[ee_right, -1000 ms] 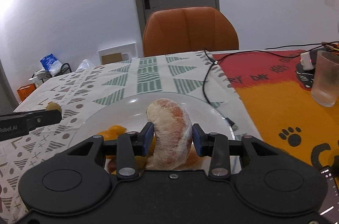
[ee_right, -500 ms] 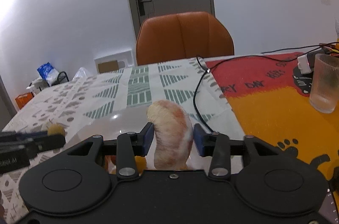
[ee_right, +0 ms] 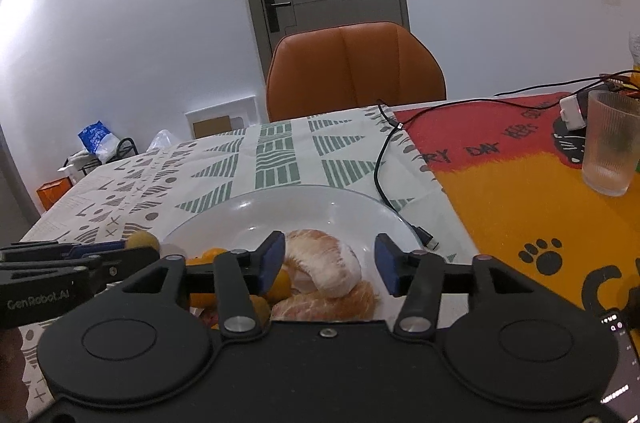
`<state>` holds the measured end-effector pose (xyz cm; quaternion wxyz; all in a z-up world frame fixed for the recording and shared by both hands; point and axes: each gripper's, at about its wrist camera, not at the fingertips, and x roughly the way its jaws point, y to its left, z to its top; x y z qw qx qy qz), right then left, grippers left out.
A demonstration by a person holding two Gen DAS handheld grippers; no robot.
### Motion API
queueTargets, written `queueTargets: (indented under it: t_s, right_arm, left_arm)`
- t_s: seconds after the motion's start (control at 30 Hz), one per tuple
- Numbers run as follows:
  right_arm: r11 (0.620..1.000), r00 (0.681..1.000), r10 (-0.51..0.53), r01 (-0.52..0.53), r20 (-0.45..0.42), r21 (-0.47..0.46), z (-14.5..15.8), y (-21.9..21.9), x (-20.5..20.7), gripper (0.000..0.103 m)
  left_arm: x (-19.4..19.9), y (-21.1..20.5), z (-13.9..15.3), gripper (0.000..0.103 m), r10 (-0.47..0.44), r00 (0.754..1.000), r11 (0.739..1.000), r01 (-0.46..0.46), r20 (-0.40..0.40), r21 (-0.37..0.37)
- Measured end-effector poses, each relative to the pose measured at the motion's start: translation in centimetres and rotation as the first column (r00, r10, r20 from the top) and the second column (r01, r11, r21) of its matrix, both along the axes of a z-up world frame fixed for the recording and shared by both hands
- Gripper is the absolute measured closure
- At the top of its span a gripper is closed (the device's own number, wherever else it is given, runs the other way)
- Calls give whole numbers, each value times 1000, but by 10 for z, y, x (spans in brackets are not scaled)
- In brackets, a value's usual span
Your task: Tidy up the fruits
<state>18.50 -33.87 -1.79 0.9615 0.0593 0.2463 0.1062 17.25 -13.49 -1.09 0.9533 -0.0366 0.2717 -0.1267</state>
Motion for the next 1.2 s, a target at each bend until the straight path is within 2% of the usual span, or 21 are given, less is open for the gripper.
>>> queueTargets:
  t_s: [0.17,0.5,0.63,0.8,0.93,1.2]
  right_arm:
    - [1000,1000,1,-1,-1,20,0,-2,-7,49]
    - [998,999,47,-48,3,45,6,9,-23,42]
    - [996,997,74,-74,9,49,9,17,-31,37]
    - [993,995,100,-100,14,55,15,24,-39,34]
    - [990,992,127,-127,15,53,18,33,-42,31]
    - [982,983,182,-183,20,54,21,57,-51,17]
  left_arm:
    - [-5,2,6,76,18,1000,1000,-18,3,7]
    - [-22,24,17,53,90,996,996,-90,20,12]
    - [-31,35,22,48,117,993,993,-118,31,19]
    - [-43,49,29,36,153,987,988,-154,49,16]
    - [-52,61,33,30,183,981,983,-184,61,11]
    - [-70,87,39,13,250,966,968,-252,59,12]
